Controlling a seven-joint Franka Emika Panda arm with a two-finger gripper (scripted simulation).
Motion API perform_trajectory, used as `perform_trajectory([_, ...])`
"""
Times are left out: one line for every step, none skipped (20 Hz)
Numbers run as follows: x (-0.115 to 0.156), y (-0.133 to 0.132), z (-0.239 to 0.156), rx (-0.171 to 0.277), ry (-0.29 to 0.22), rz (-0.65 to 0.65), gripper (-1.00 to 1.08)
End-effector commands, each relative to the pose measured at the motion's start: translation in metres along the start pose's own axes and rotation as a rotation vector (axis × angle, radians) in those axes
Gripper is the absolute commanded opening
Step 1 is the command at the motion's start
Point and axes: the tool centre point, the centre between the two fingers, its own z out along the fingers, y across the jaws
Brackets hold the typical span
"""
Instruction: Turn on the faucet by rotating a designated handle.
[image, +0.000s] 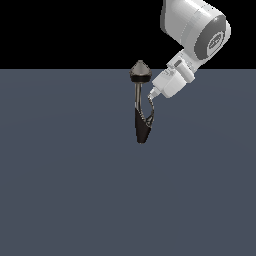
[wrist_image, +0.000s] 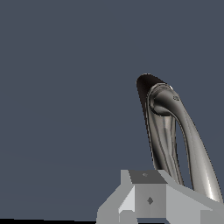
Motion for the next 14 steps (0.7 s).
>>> perform_trajectory([0.007, -0.003, 0.003, 0.008, -0.007, 0.025, -1.00])
perform_trajectory([0.009, -0.003, 0.004, 0.009, -0.008, 0.031, -1.00])
perform_trajectory([0.010, -0.003, 0.005, 0.010, -0.010, 0.035, -1.00])
perform_trajectory([0.011, -0.004, 0.005, 0.011, -0.010, 0.037, -1.00])
perform_trajectory([0.011, -0.004, 0.005, 0.011, -0.010, 0.038, -1.00])
perform_trajectory([0.011, -0.004, 0.005, 0.011, -0.010, 0.038, -1.00])
perform_trajectory([0.011, -0.004, 0.005, 0.011, -0.010, 0.038, -1.00])
perform_trajectory([0.011, -0.004, 0.005, 0.011, -0.010, 0.038, -1.00])
perform_trajectory([0.011, -0.003, 0.005, 0.011, -0.010, 0.038, -1.00])
perform_trajectory([0.010, -0.001, 0.005, 0.011, -0.010, 0.038, -1.00])
perform_trajectory([0.009, 0.001, 0.005, 0.011, -0.010, 0.038, -1.00])
perform_trajectory([0.008, 0.004, 0.005, 0.011, -0.010, 0.038, -1.00])
perform_trajectory([0.007, 0.006, 0.005, 0.011, -0.010, 0.038, -1.00])
perform_trajectory([0.007, 0.008, 0.005, 0.011, -0.010, 0.038, -1.00])
